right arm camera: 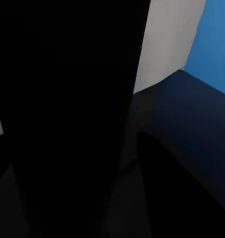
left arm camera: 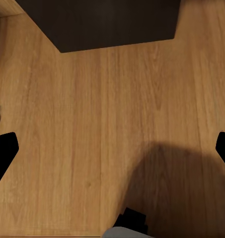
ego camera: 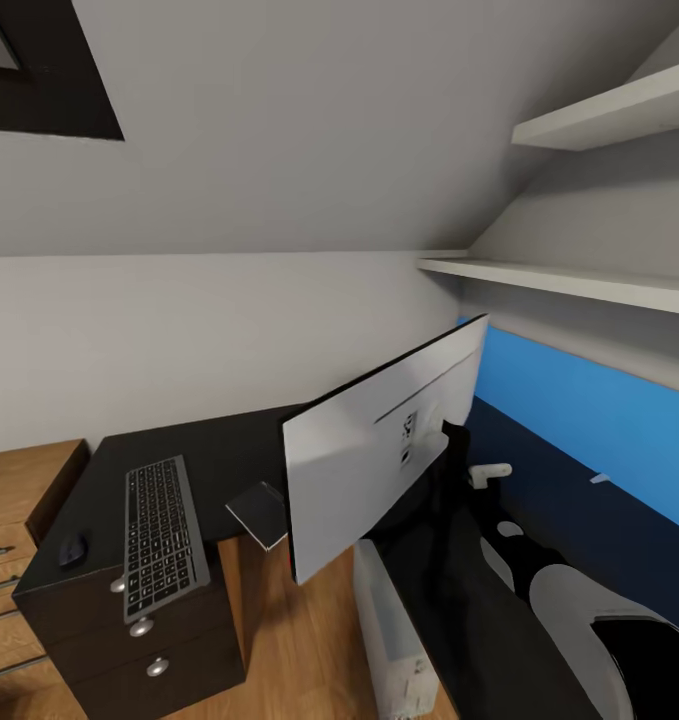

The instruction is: In the bedroom, organize the workspace by keeping the computer under the desk, ensuring the monitor is on the desk, placing the keyboard on the desk next to the monitor, placing the mouse on the desk next to the keyboard, moving the folder from the swivel chair onto the desk next to the mouse, stacking the notebook on top of the folder with the pen on top of the notebook, and positioning the swivel chair next to the desk.

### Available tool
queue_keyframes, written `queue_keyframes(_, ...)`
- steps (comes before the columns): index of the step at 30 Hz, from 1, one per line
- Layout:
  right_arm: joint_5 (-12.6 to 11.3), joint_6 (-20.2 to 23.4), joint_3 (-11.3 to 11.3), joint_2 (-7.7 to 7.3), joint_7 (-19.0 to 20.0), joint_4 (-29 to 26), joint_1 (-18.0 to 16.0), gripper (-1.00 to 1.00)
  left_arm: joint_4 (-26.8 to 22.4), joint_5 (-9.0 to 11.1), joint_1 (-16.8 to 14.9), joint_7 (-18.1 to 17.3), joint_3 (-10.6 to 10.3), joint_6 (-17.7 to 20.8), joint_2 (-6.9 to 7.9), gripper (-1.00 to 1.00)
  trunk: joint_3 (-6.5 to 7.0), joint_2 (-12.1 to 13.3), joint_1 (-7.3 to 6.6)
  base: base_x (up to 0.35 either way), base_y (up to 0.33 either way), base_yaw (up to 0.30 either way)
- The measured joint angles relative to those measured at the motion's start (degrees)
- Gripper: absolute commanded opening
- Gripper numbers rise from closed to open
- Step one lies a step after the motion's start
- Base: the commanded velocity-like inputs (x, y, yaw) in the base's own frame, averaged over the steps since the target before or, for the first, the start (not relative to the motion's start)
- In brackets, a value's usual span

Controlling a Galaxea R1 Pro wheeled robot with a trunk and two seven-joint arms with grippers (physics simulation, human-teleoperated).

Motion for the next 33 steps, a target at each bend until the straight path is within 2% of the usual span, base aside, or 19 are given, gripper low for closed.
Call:
queue_keyframes(19, 0.08, -0.03, 0.19, -0.03, 0.08, -0.04, 0.02, -1.00, 0.00, 0.00, -0.01, 0.00, 0.00, 0.00, 0.00, 1.00, 0.00, 0.00, 0.02, -0.321, 0.000, 0.000)
queue_keyframes(24, 0.40, -1.94, 1.65, -0.15, 0.17, 0.12, 0.05, -1.00, 0.00, 0.00, -0.01, 0.00, -0.01, 0.00, 0.00, 1.00, -0.02, 0.01, 0.02, -0.333, 0.000, 0.000)
queue_keyframes(28, 0.19, -2.51, 0.89, -0.10, 0.08, 0.17, 0.06, -1.00, 0.00, 0.00, -0.01, 0.00, -0.01, 0.00, 0.00, 1.00, -0.02, 0.01, 0.02, -0.333, 0.000, 0.000)
queue_keyframes(33, 0.24, -2.46, 1.25, -0.09, 0.05, 0.18, 0.06, -1.00, 0.00, 0.00, -0.01, 0.00, -0.01, 0.00, 0.00, 1.00, -0.02, 0.01, 0.02, -0.334, 0.000, 0.000)
